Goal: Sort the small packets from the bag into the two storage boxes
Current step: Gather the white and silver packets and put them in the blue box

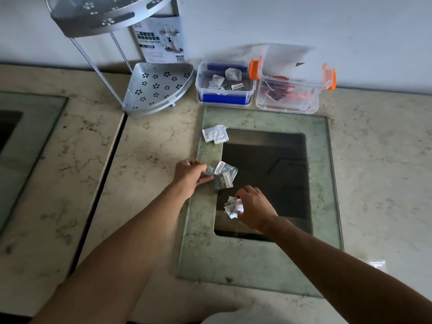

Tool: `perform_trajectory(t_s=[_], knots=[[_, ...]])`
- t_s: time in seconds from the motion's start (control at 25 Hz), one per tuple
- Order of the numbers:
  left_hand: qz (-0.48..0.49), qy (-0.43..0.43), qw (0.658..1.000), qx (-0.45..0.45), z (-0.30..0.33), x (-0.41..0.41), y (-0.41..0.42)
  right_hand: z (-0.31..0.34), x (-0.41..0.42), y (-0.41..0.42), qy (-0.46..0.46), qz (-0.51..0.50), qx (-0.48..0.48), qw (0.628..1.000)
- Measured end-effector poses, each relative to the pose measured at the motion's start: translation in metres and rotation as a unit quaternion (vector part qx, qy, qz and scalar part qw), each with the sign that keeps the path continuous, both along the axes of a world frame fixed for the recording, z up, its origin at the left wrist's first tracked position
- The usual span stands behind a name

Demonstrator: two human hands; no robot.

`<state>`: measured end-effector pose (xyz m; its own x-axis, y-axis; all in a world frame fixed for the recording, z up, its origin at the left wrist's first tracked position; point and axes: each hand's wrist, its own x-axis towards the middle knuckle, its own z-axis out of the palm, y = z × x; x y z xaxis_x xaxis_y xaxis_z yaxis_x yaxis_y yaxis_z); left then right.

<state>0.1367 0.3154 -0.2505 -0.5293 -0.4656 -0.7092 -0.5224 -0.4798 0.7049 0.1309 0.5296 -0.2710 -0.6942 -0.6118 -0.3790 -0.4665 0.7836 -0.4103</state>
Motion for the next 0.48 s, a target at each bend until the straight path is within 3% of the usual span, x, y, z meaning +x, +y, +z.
perform_trajectory(t_s=[0.08, 0.2, 0.36, 0.48], knots=[[-0.024, -0.011, 0.999, -0.040, -0.003, 0.004, 0.000, -0.003, 0.003, -0.002, 0.003, -0.015, 0.007, 1.000], [-0.084, -0.041, 0.986, -0.139, -0.010, 0.007, -0.003, -0.004, 0.001, -0.005, -0.061, -0.057, -0.028, 0.996], [-0.085, -0.042, 0.989, -0.112, -0.006, 0.004, -0.003, 0.006, -0.024, -0.014, -0.148, -0.153, -0.103, 0.972], [-0.081, -0.061, 0.987, -0.126, -0.004, 0.001, -0.005, 0.015, -0.055, -0.026, -0.131, -0.194, -0.122, 0.964]])
